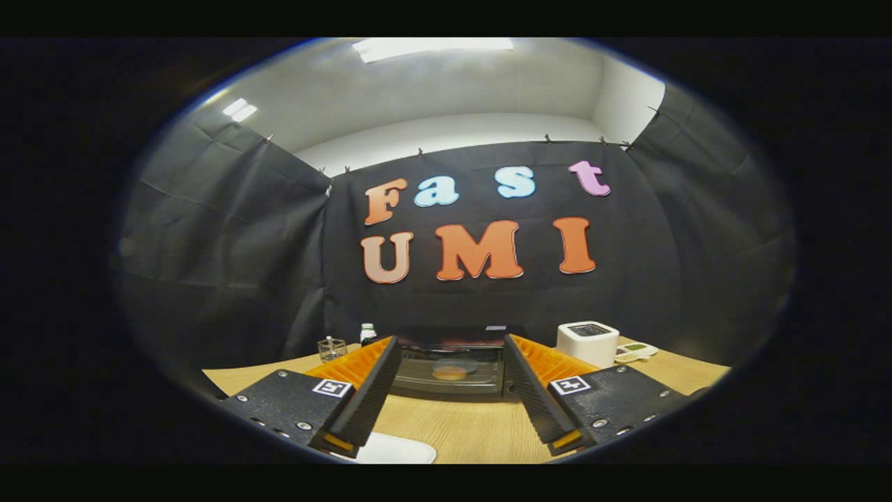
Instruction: Open the toaster oven, put the food inside, and close the toaster oven door.
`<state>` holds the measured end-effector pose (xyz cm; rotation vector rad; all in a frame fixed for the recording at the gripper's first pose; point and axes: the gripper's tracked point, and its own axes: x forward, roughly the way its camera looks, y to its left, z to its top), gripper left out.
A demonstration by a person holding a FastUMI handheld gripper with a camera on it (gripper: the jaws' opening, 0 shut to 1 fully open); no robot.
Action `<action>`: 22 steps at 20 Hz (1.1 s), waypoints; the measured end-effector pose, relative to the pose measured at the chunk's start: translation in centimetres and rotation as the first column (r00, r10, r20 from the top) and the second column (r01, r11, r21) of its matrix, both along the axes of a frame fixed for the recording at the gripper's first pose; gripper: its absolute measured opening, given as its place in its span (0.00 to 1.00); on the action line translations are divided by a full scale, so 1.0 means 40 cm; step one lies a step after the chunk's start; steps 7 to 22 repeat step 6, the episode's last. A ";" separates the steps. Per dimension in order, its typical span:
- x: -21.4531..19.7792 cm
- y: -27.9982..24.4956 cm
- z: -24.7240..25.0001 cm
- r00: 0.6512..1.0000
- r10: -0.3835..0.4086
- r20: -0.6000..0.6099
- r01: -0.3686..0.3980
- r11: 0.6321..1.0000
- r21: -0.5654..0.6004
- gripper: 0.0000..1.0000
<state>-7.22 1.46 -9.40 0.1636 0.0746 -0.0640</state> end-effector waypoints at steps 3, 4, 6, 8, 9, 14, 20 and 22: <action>0.004 -0.001 0.002 1.000 0.001 0.003 -0.001 1.000 0.018 0.88; 0.008 -0.004 0.006 1.000 -0.003 0.006 0.002 1.000 0.022 0.88; 0.009 -0.003 0.012 1.000 -0.002 0.009 0.002 0.999 0.032 0.88; 0.009 -0.003 0.012 1.000 -0.002 0.009 0.002 0.999 0.032 0.88; 0.009 -0.003 0.012 1.000 -0.002 0.009 0.002 0.999 0.032 0.88; 0.009 -0.003 0.012 1.000 -0.002 0.009 0.002 0.999 0.032 0.88; 0.009 -0.003 0.012 1.000 -0.002 0.009 0.002 0.999 0.032 0.88; 0.009 -0.003 0.012 1.000 -0.002 0.009 0.002 0.999 0.032 0.88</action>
